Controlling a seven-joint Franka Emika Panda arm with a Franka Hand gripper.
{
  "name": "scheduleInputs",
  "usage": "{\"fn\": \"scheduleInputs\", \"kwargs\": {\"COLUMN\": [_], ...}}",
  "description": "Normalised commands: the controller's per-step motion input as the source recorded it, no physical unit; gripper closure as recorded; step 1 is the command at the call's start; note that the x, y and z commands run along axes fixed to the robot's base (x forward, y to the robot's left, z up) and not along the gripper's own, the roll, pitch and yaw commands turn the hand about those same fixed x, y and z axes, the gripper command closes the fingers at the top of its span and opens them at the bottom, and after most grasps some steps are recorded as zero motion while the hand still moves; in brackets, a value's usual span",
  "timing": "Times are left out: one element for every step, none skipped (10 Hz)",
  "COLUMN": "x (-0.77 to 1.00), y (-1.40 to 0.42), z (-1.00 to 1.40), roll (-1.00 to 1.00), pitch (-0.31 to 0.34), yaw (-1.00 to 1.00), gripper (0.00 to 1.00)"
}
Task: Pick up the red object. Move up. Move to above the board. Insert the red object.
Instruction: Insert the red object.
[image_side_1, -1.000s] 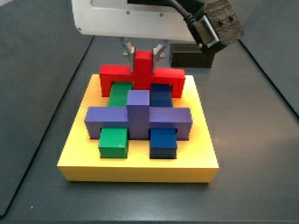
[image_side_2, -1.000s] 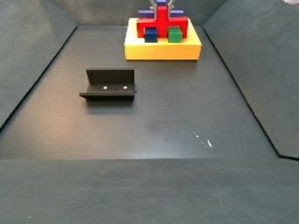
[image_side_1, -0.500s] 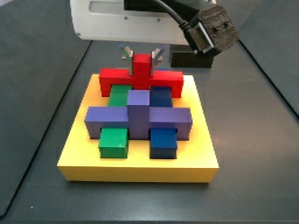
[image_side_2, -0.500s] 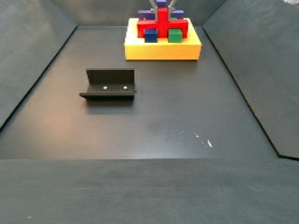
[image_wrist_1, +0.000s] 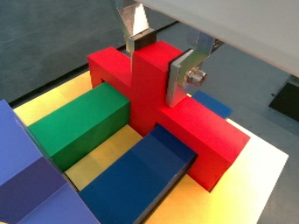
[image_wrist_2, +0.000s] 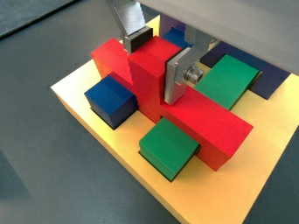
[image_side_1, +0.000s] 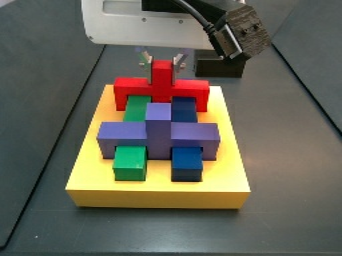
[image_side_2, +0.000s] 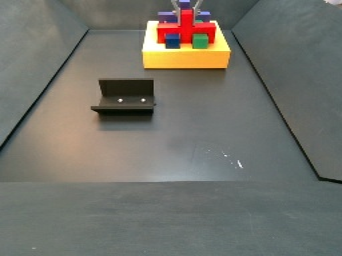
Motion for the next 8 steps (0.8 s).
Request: {"fn": "scheduleInputs", "kwargs": {"x": [-0.05, -0.02, 0.00, 0.00, 0.00, 0.00, 0.00, -0.01], "y": [-0.03, -0.08, -0.08, -0.02, -0.02, -0.05, -0.13, -0.17], "z": [0.00, 0.23, 0.27, 0.23, 0.22, 0.08, 0.02, 0.00], "roll": [0.10, 0.19, 0.22, 0.22, 0.20, 0.21, 0.44, 0.46], "pitch": [-0.003, 0.000, 0.000, 0.000, 0.000, 0.000, 0.000, -0.014], "yaw": [0.01, 0.00, 0.00, 0.00, 0.00, 0.00, 0.00, 0.00], "gripper": [1.00, 1.00, 1.00, 1.00, 1.00, 1.00, 1.00, 1.00]}}
